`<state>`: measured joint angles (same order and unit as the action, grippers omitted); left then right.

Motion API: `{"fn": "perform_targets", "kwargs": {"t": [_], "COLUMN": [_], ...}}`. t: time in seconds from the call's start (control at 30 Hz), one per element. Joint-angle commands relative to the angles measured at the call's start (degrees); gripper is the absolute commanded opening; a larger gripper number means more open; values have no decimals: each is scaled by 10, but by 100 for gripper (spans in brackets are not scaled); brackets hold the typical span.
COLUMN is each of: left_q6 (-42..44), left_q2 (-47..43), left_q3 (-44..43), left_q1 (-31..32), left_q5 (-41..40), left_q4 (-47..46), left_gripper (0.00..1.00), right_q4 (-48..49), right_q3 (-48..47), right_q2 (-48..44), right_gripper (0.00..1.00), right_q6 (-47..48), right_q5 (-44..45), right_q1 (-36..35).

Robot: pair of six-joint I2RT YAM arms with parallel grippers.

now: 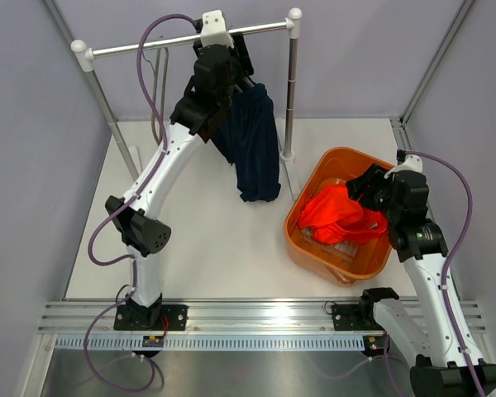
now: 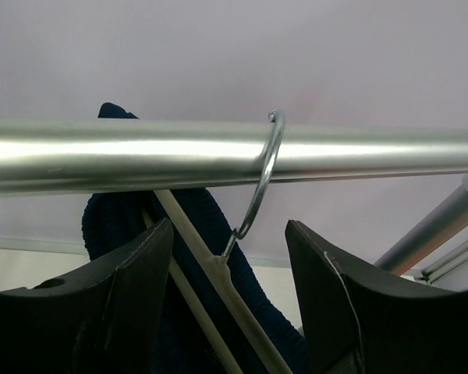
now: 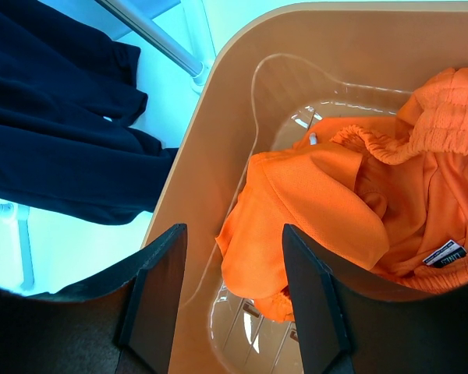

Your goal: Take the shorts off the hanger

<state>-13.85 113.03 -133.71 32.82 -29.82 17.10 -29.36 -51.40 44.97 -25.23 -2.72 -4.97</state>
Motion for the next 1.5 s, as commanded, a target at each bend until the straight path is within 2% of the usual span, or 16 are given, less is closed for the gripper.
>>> {"fn": "perform_targets", "kwargs": {"t": [0.0,0.27,0.4,0.53,0.57,0.67,0.7,0.87,1.13,1.47], "left_q6": [-14,-18,-16,-19,-19,-18,-16,7,73,107], "left_q2": [14,25,29,31,31,27,24,-8,-46,-74], "left_q3": [-23,-23,-23,-23,-23,-23,-23,-23,-32,-25], "left_q1": [-3,-3,-3,-3,-3,-3,-3,-3,-3,-3], "left_q5": [20,23,26,30,31,35,35,35,75,90], "left_q4": [-17,-19,-16,-8,-2,6,9,14,-13,2], "left_gripper": [64,63,56,42,35,24,16,0,0,0], "right_q4": [24,25,27,27,28,28,27,28,31,33], "right_q3": [2,2,4,6,6,6,7,6,5,3], "right_q2": [2,4,6,6,6,7,7,7,8,8], "right_gripper": [61,61,60,61,60,61,61,61,61,61], "right_q6": [10,10,9,9,9,9,9,9,8,9], "right_q5": [-14,-14,-14,-15,-16,-18,-18,-19,-21,-19], "right_q1": [3,3,3,3,3,3,3,3,3,3]}}
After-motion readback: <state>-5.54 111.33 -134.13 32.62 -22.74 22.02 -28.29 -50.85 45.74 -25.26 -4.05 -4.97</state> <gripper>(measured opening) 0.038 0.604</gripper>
